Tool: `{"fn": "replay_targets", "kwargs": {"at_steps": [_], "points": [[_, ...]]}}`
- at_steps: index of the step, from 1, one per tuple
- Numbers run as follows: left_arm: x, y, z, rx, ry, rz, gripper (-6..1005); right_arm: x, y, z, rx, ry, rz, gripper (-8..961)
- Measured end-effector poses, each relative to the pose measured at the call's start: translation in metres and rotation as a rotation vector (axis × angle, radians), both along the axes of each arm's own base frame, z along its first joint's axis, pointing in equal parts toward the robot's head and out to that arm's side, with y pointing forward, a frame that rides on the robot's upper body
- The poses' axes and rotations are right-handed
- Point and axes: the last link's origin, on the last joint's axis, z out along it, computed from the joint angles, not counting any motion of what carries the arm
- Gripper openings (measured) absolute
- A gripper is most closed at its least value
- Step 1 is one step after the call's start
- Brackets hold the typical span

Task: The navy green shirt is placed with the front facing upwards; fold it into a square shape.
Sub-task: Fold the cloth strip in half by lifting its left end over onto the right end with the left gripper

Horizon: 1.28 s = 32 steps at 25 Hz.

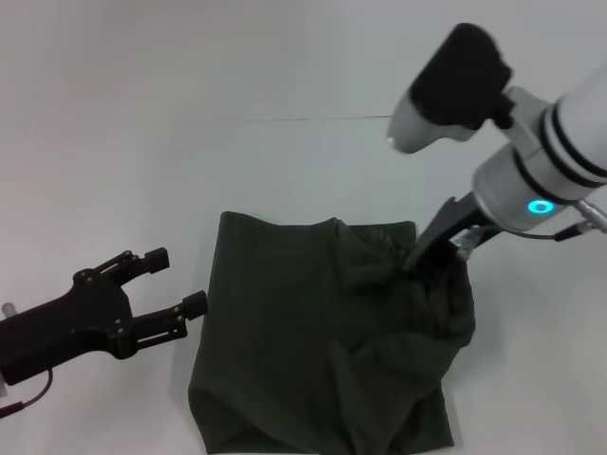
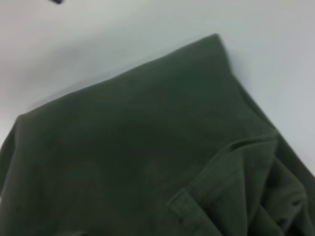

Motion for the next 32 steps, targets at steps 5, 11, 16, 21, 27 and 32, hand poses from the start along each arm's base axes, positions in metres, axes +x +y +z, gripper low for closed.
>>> {"fn": "replay_targets", "kwargs": {"at_steps": [5, 11, 16, 21, 27, 32], "points": [[0.000, 0.000, 0.000, 0.000, 0.000, 0.000, 920, 0.020, 0.000, 0.012, 0.056, 0.082, -0.085, 9], [0.000, 0.000, 0.000, 0.000, -0.002, -0.001, 920, 0.042, -0.002, 0.021, 0.125, 0.187, -0.167, 10], [0.000, 0.000, 0.001, 0.003, -0.004, -0.001, 920, 0.059, -0.002, 0.027, 0.185, 0.276, -0.233, 10], [0.000, -0.001, 0.001, 0.003, -0.007, -0.004, 920, 0.076, -0.001, 0.023, 0.211, 0.336, -0.312, 10], [0.001, -0.001, 0.001, 0.004, -0.009, -0.006, 920, 0.092, 0.003, 0.027, 0.265, 0.459, -0.411, 27], [0.001, -0.001, 0.002, 0.011, -0.017, -0.007, 920, 0.106, 0.004, 0.031, 0.290, 0.528, -0.473, 99]]}}
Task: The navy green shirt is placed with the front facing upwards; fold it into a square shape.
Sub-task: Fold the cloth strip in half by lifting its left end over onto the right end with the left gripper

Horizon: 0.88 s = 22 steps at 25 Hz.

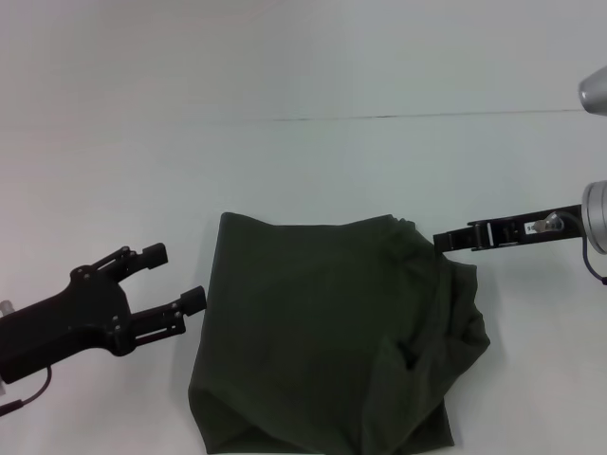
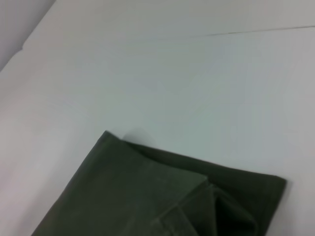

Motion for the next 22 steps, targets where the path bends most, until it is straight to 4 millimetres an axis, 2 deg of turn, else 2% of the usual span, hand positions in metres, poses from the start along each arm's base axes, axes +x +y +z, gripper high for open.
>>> {"fn": "replay_targets", "kwargs": {"at_steps": [8, 13, 15, 19, 21, 22], "points": [[0.003, -0.001, 0.000, -0.006, -0.022, -0.016, 919, 0.016, 0.004, 0.010, 0.083, 0.032, -0.066, 232], [0.004, -0.001, 0.001, 0.000, -0.031, -0.018, 919, 0.022, 0.005, 0.014, 0.108, 0.060, -0.092, 243], [0.005, -0.001, 0.001, 0.005, -0.037, -0.019, 919, 0.022, 0.006, 0.018, 0.122, 0.084, -0.082, 248], [0.006, -0.001, 0.003, 0.015, -0.051, -0.024, 919, 0.008, 0.000, 0.026, 0.131, 0.223, 0.008, 257], [0.007, -0.001, 0.003, 0.015, -0.054, -0.023, 919, 0.000, -0.003, 0.029, 0.120, 0.286, 0.059, 452], [0.007, 0.000, 0.003, 0.016, -0.056, -0.023, 919, -0.004, -0.005, 0.030, 0.110, 0.315, 0.083, 469]]}}
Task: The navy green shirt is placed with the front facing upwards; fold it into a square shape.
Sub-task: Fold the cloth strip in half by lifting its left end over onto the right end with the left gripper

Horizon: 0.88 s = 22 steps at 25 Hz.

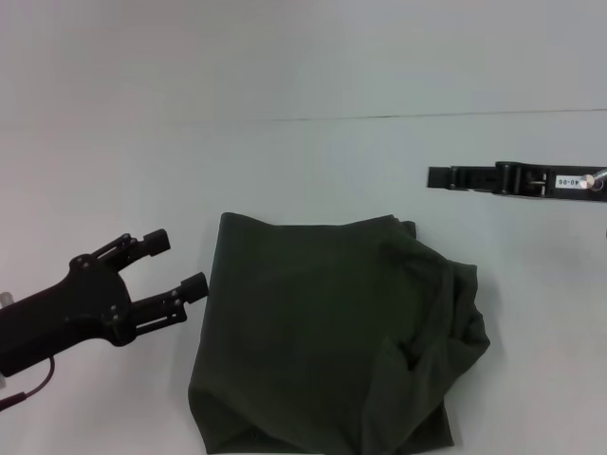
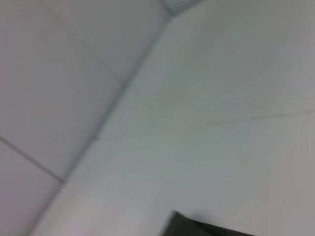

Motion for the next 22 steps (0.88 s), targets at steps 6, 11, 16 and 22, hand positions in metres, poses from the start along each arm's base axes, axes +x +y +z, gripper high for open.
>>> {"fn": "replay_targets", "kwargs": {"at_steps": [6, 11, 16, 22], "points": [[0.000, 0.001, 0.003, 0.023, -0.022, 0.011, 919, -0.027, -0.004, -0.019, -0.114, 0.058, 0.115, 551], [-0.001, 0.001, 0.003, 0.026, -0.028, 0.023, 919, -0.033, -0.008, -0.045, -0.221, 0.047, 0.138, 548], [-0.002, 0.001, 0.003, 0.029, -0.032, 0.029, 919, -0.021, -0.012, -0.059, -0.252, -0.007, 0.100, 549], [-0.001, 0.002, 0.002, 0.025, -0.036, 0.028, 920, -0.002, -0.009, -0.066, -0.226, -0.108, 0.043, 548]]}}
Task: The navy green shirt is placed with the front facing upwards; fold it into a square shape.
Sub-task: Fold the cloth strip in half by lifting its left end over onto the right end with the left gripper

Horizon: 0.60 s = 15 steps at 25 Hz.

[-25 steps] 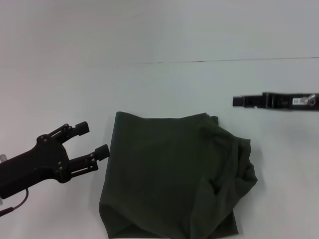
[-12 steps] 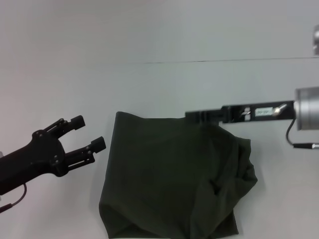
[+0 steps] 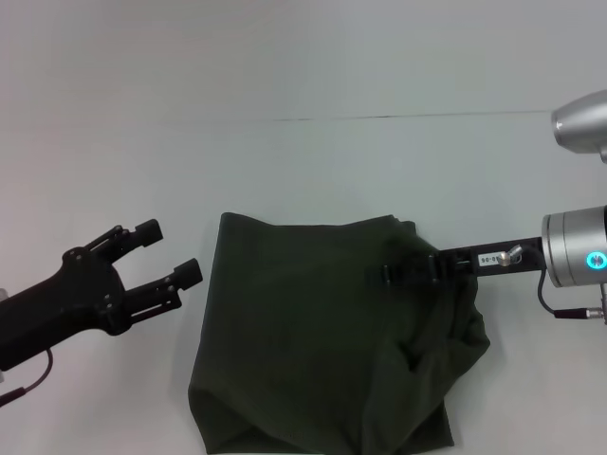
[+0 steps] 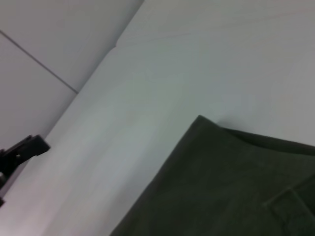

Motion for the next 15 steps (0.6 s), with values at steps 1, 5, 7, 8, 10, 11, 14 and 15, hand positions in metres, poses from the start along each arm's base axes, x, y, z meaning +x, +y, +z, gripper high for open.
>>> {"fn": "replay_targets", "kwargs": {"at_steps": [1, 5, 7, 8, 10, 11, 14, 15], "points": [[0.000, 0.000, 0.000, 0.000, 0.000, 0.000, 920, 0.003, 0.000, 0.001, 0.012, -0.006, -0.006, 548], [0.000, 0.000, 0.000, 0.000, 0.000, 0.001, 920, 0.013, 0.001, 0.010, 0.057, -0.003, -0.028, 548], [-0.001, -0.001, 0.000, 0.000, 0.000, 0.003, 919, 0.018, 0.002, 0.016, 0.081, 0.004, -0.044, 547], [-0.001, -0.001, 0.000, -0.001, -0.001, 0.003, 919, 0.021, 0.002, 0.019, 0.092, 0.006, -0.053, 547], [-0.001, -0.001, 0.000, -0.002, -0.002, 0.004, 919, 0.027, 0.002, 0.025, 0.115, 0.007, -0.073, 547], [-0.001, -0.001, 0.000, -0.002, -0.002, 0.004, 919, 0.031, 0.002, 0.029, 0.129, 0.005, -0.084, 547], [-0.001, -0.002, 0.000, -0.003, -0.004, 0.002, 919, 0.042, 0.002, 0.035, 0.165, -0.007, -0.114, 547], [0.000, -0.002, 0.000, -0.004, -0.006, 0.000, 919, 0.047, 0.001, 0.037, 0.180, -0.015, -0.127, 547]]}}
